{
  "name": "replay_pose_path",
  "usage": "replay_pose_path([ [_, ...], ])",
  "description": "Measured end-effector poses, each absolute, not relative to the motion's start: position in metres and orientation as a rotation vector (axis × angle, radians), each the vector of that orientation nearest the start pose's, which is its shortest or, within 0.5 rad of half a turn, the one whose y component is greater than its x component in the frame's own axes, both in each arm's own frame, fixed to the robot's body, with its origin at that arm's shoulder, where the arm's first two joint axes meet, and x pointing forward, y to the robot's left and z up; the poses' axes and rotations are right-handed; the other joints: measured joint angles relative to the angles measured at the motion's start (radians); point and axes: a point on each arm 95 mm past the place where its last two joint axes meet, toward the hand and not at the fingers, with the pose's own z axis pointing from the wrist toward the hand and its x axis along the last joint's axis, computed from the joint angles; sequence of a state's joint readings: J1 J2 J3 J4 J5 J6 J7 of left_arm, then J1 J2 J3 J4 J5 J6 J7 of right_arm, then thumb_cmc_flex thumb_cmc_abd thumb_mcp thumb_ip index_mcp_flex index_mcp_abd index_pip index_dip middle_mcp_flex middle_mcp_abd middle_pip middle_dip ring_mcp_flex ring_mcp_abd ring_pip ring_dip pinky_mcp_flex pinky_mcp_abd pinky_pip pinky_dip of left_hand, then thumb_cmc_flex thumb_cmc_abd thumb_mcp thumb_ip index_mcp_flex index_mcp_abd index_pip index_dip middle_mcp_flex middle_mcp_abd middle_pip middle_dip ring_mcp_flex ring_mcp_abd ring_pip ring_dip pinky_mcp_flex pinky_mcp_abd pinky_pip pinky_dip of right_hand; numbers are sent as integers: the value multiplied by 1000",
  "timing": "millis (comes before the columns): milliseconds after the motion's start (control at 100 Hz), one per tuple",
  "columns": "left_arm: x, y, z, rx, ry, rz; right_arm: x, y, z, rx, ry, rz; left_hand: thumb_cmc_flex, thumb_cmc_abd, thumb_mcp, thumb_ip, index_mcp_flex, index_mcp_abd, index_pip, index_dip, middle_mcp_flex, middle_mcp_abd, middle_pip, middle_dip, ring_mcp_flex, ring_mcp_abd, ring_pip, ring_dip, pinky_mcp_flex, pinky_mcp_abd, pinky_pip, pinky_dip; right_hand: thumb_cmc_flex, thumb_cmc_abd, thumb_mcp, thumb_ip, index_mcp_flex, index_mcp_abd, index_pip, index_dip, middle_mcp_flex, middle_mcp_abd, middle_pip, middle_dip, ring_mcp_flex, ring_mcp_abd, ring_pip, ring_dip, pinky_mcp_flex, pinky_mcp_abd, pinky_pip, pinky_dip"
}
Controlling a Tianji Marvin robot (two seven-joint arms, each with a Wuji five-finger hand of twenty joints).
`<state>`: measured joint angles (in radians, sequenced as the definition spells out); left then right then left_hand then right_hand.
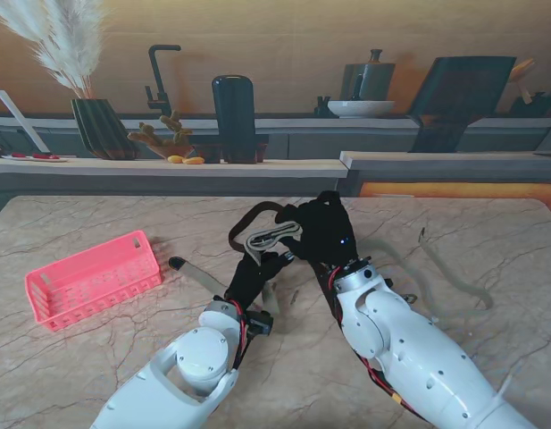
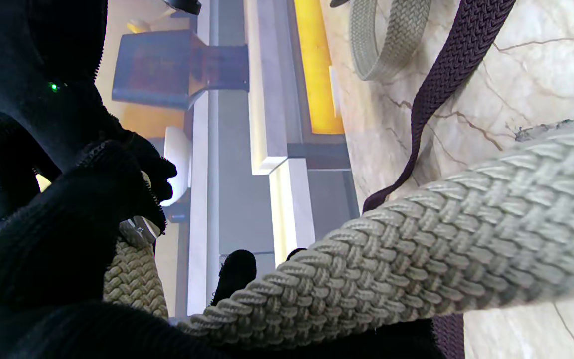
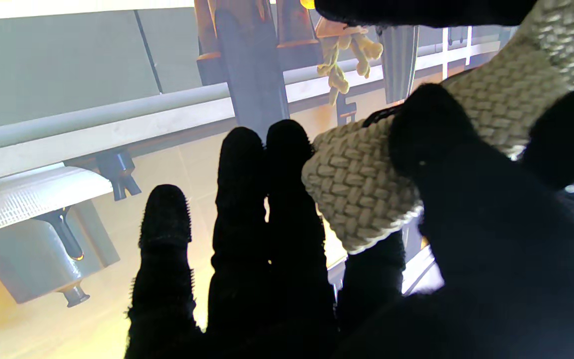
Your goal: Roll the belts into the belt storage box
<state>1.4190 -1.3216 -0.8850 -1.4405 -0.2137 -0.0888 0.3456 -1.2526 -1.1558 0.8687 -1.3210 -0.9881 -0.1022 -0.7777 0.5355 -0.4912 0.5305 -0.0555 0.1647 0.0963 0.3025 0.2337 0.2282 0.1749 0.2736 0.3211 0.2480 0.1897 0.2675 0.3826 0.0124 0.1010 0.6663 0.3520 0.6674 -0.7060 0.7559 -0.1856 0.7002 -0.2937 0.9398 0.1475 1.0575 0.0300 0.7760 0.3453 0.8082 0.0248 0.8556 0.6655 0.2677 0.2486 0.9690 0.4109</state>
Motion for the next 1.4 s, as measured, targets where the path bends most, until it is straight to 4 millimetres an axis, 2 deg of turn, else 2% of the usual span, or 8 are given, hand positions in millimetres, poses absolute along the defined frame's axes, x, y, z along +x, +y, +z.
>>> replay_pose_path([
  [320, 397, -138, -353, -2277, 375, -2268, 438, 85, -292, 725, 1063, 1991, 2, 11, 40, -2, 0, -1, -27, -8, 0, -12, 8, 0, 0, -13, 21, -10, 0, -1, 10, 0, 9, 42, -1, -2, -36, 31, 0, 45, -28, 24, 49, 6, -1, 16, 37, 24, 0, 0, 9, -9],
  [560, 395, -137, -353, -2243, 348, -2302, 442, 91, -296, 787, 1059, 2000, -67, 27, 183, 2, -2, -6, -63, -9, 0, -24, 8, -30, 0, -24, 21, -15, 3, 28, 10, 0, 5, 53, -1, -2, -42, 37, 0, 54, -28, 32, 51, 6, -1, 23, 47, 27, 0, 0, 13, -9],
  [610, 395, -137, -353, -2243, 350, -2314, 442, 92, -297, 812, 1055, 2005, -172, 26, 128, -52, -8, -9, -63, -5, 0, -24, 8, -30, 0, -24, 19, -15, 3, 49, 10, 0, 4, 53, -10, 0, -42, 37, 0, 62, -28, 32, 51, 6, -1, 23, 47, 27, 0, 0, 13, -9],
  [650, 396, -138, -351, -2242, 359, -2333, 441, 93, -299, 837, 1055, 2006, -184, 26, 127, -71, -20, -11, -63, 3, 0, -24, 8, -30, 0, -24, 17, -15, 3, 62, 10, 0, 4, 53, -11, 0, -42, 37, 0, 66, -28, 32, 51, 6, -1, 23, 47, 27, 0, 0, 13, -9],
  [1010, 398, -136, -344, -2236, 372, -2336, 436, 92, -307, 952, 1043, 2019, -135, 26, 29, -71, -19, -21, -28, 16, 1, -24, 8, -30, 11, -24, 9, -15, 14, 68, 10, 0, 1, 53, -32, 21, -49, 40, 21, 77, -29, 33, 63, 3, -1, 24, 47, 27, -1, 0, 13, -9],
  [1100, 399, -137, -343, -2226, 360, -2319, 434, 97, -312, 941, 1065, 2032, -66, 93, -70, -71, -19, -21, -54, 2, 1, -24, 8, -31, 11, -24, 9, -13, 13, 49, 11, 0, 1, 53, -32, 35, -49, 45, 22, 79, -29, 33, 63, 3, -1, 24, 47, 28, -1, 0, 13, -9],
  [1190, 401, -138, -343, -2209, 358, -2298, 434, 100, -315, 918, 1086, 2044, 69, 219, -308, -40, -19, -21, -91, 1, 1, -24, 8, -39, -2, -24, 10, -13, 4, 36, 23, 0, 1, 53, -32, 35, -49, 58, 23, 80, -29, 35, 64, 3, -1, 25, 47, 29, -1, 0, 13, -9],
  [1400, 403, -138, -342, -2216, 293, -2258, 431, 104, -319, 899, 1133, 2074, 245, 334, -500, -21, -19, -22, -142, 23, 1, -35, 4, -40, -15, -34, 43, -13, -1, 21, 51, 11, 1, 53, -32, 35, -49, 126, 23, 84, -23, 35, 78, 3, -1, 27, 60, 31, -1, 0, 13, -9],
])
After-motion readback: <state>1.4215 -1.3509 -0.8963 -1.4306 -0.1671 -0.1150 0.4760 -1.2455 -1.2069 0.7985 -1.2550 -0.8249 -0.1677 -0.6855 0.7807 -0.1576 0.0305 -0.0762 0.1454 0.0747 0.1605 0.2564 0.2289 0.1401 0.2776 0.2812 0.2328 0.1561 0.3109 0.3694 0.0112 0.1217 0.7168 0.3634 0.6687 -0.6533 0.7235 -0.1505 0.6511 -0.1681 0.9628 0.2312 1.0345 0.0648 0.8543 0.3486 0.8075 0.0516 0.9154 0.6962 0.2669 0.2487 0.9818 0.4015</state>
